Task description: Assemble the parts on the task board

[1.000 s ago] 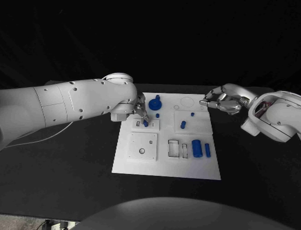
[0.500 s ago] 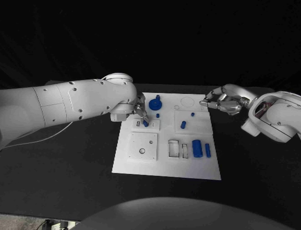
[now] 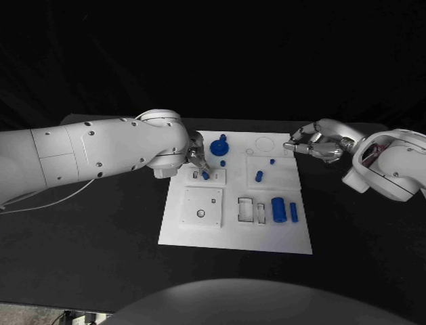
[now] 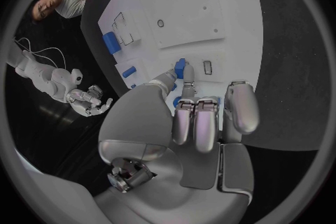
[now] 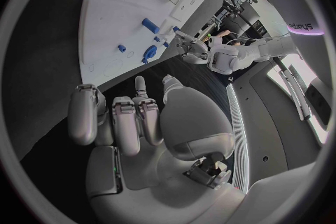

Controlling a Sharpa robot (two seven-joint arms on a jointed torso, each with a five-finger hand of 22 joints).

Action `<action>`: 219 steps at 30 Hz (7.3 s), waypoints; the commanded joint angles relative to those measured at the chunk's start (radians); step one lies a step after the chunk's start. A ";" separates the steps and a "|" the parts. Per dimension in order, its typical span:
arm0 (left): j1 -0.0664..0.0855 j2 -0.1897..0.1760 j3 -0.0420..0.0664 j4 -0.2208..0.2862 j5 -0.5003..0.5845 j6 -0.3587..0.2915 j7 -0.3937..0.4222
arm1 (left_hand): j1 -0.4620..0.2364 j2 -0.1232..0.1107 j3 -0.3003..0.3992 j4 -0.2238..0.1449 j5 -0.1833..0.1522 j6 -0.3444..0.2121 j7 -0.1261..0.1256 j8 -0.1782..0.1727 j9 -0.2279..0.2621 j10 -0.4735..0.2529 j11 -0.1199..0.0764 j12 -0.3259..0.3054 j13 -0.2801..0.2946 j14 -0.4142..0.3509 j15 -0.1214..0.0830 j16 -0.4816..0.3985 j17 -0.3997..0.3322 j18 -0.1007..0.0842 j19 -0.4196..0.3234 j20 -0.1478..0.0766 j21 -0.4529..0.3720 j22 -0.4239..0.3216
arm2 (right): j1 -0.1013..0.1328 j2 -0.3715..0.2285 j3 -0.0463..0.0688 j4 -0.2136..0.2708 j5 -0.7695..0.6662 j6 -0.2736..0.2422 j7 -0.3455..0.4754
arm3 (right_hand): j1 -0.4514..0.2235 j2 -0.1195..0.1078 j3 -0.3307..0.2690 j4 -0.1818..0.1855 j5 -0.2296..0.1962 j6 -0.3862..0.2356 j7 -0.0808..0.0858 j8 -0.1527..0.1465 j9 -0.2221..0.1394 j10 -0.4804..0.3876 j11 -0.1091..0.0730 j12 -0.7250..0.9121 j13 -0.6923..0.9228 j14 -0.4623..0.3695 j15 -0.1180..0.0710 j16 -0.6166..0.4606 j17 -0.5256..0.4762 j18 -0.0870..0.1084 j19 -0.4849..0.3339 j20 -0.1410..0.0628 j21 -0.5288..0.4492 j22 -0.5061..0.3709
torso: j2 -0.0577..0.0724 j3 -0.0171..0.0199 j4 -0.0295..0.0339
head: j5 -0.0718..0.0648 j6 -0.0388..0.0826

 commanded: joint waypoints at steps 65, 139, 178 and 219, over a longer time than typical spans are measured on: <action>-0.050 -0.050 -0.002 0.088 -0.158 -0.229 -0.005 | 0.002 -0.001 -0.002 0.016 0.006 0.003 -0.008 0.007 0.008 0.104 -0.011 0.002 0.263 0.104 -0.012 0.002 0.263 0.003 0.002 -0.006 -0.010 0.006 | -0.025 0.006 0.000 -0.010 -0.008 -0.025 0.018 | 0.017 0.001 -0.002 -0.001 -0.003 -0.014 0.005 -0.014 -0.005 0.104 0.011 0.004 0.263 0.104 0.007 0.003 0.263 0.024 -0.020 0.000 -0.020 0.171 | 0.001 -0.0006 -0.0006 | 0.016 0.000; -0.072 -0.046 -0.002 0.082 -0.141 -0.215 0.006 | 0.016 0.006 -0.020 0.043 -0.001 -0.005 -0.006 0.004 0.014 0.092 -0.009 -0.013 0.245 0.104 -0.009 0.002 0.263 0.007 -0.007 -0.003 -0.031 -0.002 | -0.027 0.003 0.000 -0.011 -0.008 -0.009 0.003 | 0.020 0.000 -0.002 -0.002 0.000 -0.014 0.005 -0.014 -0.006 0.104 0.012 0.004 0.263 0.104 0.008 0.003 0.263 0.025 -0.024 0.001 -0.025 0.169 | 0.001 -0.0006 -0.0001 | 0.018 0.000; -0.020 -0.058 0.007 0.070 -0.040 -0.009 0.007 | 0.075 -0.048 0.083 0.016 0.283 -0.001 -0.003 0.064 0.070 0.099 -0.011 -0.004 0.256 0.104 -0.014 0.002 0.263 0.002 0.014 -0.009 -0.027 0.027 | -0.028 0.010 0.000 -0.019 -0.004 -0.005 -0.002 | 0.022 0.003 0.000 -0.001 0.000 -0.014 0.006 -0.015 -0.007 0.104 0.013 0.004 0.263 0.104 0.008 0.003 0.263 0.026 -0.027 0.001 -0.029 0.168 | 0.001 -0.0004 -0.0009 | 0.019 0.000; -0.007 0.042 0.011 -0.055 0.018 0.047 -0.009 | 0.067 -0.047 0.108 0.017 0.273 -0.018 -0.002 0.078 0.087 0.104 -0.010 0.002 0.263 0.104 -0.012 0.002 0.263 0.001 0.018 -0.008 -0.025 0.035 | -0.028 0.013 0.000 -0.019 -0.002 0.014 -0.010 | 0.030 0.004 0.003 -0.004 0.000 -0.013 0.006 -0.015 -0.007 0.104 0.014 0.004 0.263 0.104 0.009 0.003 0.263 0.027 -0.031 0.002 -0.034 0.167 | 0.001 -0.0003 0.0000 | 0.024 0.000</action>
